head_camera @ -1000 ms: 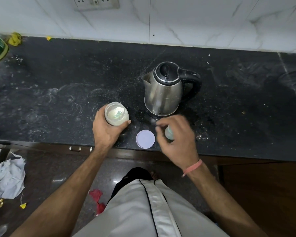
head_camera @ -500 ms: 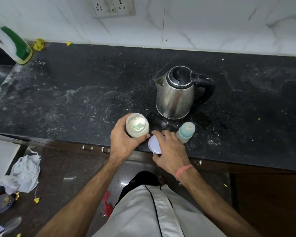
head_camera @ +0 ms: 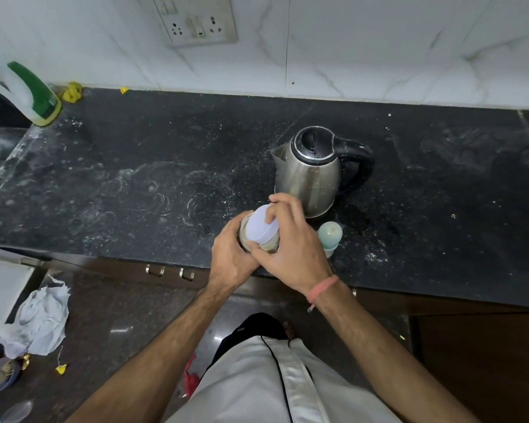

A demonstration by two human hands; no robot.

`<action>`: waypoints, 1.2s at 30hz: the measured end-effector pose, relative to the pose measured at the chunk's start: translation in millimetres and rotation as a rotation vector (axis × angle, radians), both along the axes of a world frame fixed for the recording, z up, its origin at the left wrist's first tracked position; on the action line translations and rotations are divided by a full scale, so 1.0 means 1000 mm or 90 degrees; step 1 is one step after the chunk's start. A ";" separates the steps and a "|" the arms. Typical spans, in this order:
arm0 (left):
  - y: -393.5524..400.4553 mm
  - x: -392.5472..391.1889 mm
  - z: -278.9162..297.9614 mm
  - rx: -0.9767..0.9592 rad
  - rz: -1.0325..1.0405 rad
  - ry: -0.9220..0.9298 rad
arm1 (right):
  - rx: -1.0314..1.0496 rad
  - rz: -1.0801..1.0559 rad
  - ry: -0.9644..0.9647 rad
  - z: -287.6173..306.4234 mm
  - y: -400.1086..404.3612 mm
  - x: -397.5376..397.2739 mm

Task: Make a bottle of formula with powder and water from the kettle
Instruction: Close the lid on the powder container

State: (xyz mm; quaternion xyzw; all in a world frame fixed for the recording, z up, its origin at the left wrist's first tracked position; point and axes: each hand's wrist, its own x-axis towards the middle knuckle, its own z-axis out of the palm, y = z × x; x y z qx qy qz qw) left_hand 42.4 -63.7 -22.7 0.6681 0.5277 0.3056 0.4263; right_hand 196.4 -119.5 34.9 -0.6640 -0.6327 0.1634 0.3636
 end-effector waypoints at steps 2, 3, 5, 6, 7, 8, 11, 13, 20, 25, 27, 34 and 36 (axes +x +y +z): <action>-0.003 0.003 0.001 -0.014 -0.005 -0.008 | -0.031 0.020 -0.082 -0.010 0.007 -0.001; -0.004 0.004 0.001 -0.022 -0.004 -0.009 | -0.041 0.022 -0.112 -0.014 0.010 0.000; -0.005 0.003 -0.003 -0.039 0.000 -0.006 | -0.063 0.018 -0.148 -0.019 0.012 0.004; -0.004 0.002 -0.005 -0.046 -0.002 -0.004 | -0.078 0.027 -0.162 -0.021 0.012 0.007; -0.004 0.001 -0.005 -0.050 -0.007 0.000 | -0.092 0.046 -0.171 -0.021 0.012 0.010; -0.004 0.001 -0.004 -0.052 -0.012 0.006 | -0.101 0.072 -0.179 -0.020 0.012 0.012; -0.006 0.002 -0.001 -0.055 -0.024 0.006 | -0.104 0.124 -0.217 -0.015 0.013 0.015; -0.006 0.002 0.000 -0.058 -0.021 0.010 | -0.119 0.148 -0.243 -0.012 0.017 0.016; -0.004 0.001 -0.009 -0.061 -0.018 0.025 | -0.178 0.140 -0.362 -0.002 0.029 0.003; -0.002 0.002 -0.010 -0.088 0.006 0.004 | -0.267 0.065 -0.500 0.017 0.033 -0.011; -0.003 0.001 -0.011 -0.086 0.006 0.002 | -0.310 0.064 -0.540 0.031 0.029 -0.007; 0.000 0.002 -0.020 -0.053 0.003 0.001 | -0.257 0.263 -0.441 0.043 0.036 0.011; 0.001 0.002 -0.018 -0.055 0.006 0.009 | -0.304 0.310 -0.446 0.033 0.040 0.011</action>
